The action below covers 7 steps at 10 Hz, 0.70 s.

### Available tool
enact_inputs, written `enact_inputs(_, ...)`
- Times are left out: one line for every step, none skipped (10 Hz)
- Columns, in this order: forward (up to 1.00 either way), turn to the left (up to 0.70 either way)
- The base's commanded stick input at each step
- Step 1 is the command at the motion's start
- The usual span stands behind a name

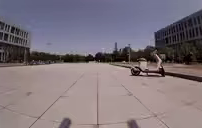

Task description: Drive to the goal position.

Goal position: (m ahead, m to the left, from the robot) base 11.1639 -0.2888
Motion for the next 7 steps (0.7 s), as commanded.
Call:
enact_inputs(1.00, 0.00)
enact_inputs(1.00, 0.00)
enact_inputs(1.00, 0.00)
enact_inputs(1.00, 0.00)
enact_inputs(1.00, 0.00)
enact_inputs(1.00, 0.00)
enact_inputs(1.00, 0.00)
